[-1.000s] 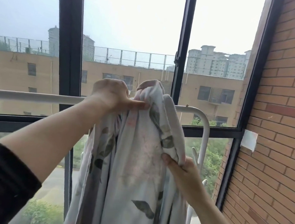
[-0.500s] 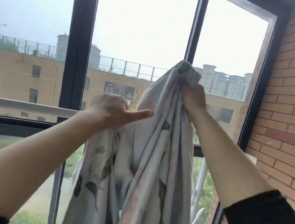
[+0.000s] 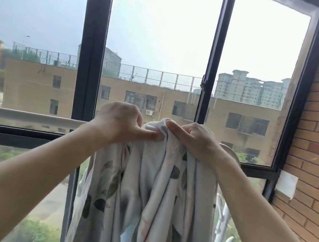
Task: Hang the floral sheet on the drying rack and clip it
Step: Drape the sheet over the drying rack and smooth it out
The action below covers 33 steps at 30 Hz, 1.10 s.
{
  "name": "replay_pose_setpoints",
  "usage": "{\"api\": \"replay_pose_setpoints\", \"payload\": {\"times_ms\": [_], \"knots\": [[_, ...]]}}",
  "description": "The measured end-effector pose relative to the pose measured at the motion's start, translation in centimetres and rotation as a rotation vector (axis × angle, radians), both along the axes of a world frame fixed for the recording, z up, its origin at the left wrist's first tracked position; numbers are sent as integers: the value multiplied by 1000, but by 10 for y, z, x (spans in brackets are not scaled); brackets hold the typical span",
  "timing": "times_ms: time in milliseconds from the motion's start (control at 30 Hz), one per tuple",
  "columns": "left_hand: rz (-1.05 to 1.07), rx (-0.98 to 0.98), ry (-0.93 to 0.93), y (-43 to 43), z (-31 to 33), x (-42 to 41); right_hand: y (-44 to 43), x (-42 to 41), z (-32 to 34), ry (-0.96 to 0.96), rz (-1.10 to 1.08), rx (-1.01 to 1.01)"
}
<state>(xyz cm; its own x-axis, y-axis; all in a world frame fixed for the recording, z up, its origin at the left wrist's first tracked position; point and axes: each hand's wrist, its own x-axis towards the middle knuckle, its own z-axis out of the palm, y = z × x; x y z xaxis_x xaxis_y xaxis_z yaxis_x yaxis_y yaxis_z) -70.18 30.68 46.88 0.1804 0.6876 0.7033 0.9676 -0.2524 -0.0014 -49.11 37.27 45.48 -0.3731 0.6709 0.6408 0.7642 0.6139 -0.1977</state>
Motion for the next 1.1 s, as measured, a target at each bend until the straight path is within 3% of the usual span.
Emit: {"api": "replay_pose_setpoints", "payload": {"times_ms": [200, 400, 467, 567, 700, 833, 1100], "knots": [[-89, 142, -86, -9, -8, -12, -16, -14, 6, -36, -30, -93], [-192, 484, -539, -48, -49, -34, -17, -18, 0, 11, -109, -41], [-157, 441, -626, -57, -67, -45, -18, -16, -2, 30, -132, -5], [-80, 396, -605, -63, -89, -58, -18, -18, -3, 49, -140, 14], [28, 320, -828, -64, -105, -61, -18, -23, -5, 47, -165, 39], [133, 286, -902, -60, -119, -59, -19, -21, -5, 55, -177, 32], [-61, -121, -858, -55, -137, -24, -19, -20, -5, 58, -186, 50]]}}
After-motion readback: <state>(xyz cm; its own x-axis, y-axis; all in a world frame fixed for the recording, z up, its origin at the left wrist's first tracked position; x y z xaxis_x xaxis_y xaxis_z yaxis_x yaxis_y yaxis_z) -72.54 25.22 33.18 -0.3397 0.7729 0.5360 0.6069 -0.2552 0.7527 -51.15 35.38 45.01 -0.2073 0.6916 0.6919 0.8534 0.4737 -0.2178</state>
